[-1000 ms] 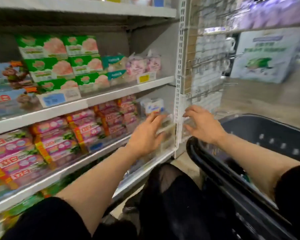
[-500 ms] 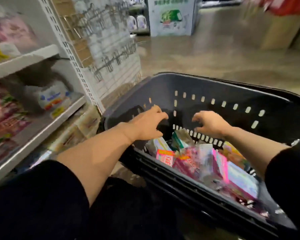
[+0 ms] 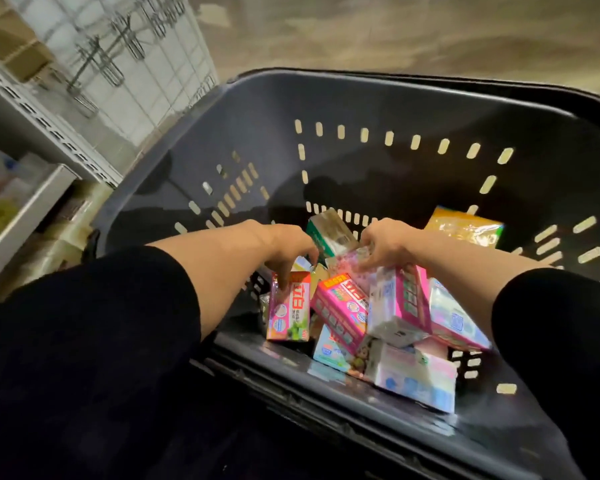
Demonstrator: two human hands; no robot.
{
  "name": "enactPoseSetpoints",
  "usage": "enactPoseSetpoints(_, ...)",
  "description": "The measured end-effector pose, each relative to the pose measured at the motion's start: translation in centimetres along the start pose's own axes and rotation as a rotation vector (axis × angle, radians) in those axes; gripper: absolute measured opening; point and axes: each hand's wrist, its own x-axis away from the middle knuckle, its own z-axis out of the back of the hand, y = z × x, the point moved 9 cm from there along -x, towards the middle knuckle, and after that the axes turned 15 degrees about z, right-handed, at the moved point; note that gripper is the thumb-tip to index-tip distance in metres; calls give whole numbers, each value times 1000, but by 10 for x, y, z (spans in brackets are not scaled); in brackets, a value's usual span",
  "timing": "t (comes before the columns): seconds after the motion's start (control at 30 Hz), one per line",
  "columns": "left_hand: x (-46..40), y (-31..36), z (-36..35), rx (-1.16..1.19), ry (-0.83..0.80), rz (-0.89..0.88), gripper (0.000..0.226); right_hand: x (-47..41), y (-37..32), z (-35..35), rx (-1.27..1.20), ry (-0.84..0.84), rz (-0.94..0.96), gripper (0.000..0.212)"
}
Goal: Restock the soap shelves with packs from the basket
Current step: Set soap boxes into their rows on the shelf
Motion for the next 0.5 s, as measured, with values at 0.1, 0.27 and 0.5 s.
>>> enactPoseSetpoints(0.1, -11, -1, -27, -35, -113, -29, 87, -6, 6, -3, -30, 1, -26, 45)
enactPoseSetpoints(0.27, -14, 12, -48, -92, -228, -117, 104, -10, 12, -4, -109, 11, -36, 41)
enactPoseSetpoints(0.5, 3, 26, -37, -259, -66, -361, 98, -4, 10, 0, -169, -21, -29, 40)
